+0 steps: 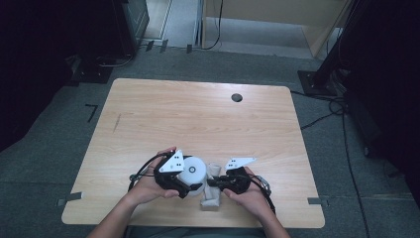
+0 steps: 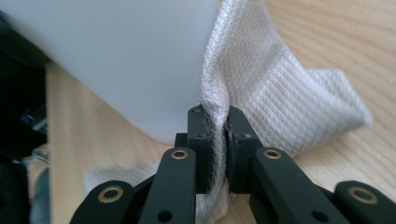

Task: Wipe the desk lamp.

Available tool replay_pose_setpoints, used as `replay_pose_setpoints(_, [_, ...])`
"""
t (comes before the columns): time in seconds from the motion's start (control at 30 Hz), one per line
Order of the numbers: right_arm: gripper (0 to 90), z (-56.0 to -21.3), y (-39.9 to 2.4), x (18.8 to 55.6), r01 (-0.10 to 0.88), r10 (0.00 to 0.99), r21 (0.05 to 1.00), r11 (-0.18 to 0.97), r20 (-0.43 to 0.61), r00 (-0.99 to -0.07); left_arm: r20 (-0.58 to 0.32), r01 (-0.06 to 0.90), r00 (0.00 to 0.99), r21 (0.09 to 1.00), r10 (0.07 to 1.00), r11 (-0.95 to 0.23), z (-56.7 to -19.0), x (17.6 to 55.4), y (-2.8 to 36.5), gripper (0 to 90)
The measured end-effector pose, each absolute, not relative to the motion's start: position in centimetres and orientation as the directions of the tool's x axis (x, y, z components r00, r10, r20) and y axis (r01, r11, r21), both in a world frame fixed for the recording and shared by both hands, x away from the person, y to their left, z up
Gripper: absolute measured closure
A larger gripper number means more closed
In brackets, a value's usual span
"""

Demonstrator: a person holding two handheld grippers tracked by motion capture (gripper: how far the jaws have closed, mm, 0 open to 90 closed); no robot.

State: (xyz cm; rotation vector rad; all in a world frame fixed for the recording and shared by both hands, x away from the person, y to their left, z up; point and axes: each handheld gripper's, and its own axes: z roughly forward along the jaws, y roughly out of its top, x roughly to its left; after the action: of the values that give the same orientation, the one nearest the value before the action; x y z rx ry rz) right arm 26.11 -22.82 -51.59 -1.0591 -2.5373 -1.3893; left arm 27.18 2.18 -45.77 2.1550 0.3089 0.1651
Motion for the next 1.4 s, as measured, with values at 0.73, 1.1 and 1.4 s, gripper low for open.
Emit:
replay_pose_setpoints(0.73, [81.4, -51.8, -23.0, 26.2, 0.574, 0.547, 0.726, 0.379, 0.324, -0.772, -0.029, 0.381, 0.788, 0.808, 0.615, -0.45, -43.0, 24.7, 0.9, 0.0])
replay_pose_setpoints(1.1, [81.4, -51.9, -23.0, 26.3, 0.576, 0.548, 0.726, 0.377, 0.327, -0.77, 0.016, 0.516, 0.583, 0.764, 0.812, -0.386, -44.8, 23.0, -1.5, 0.0])
replay_pose_setpoints(1.4, [81.5, -51.9, -23.0, 26.2, 0.575, 0.551, 0.726, 0.376, 0.324, -0.769, -0.001, 0.512, 0.593, 0.772, 0.805, -0.376, -45.2, 23.6, -0.6, 8.5])
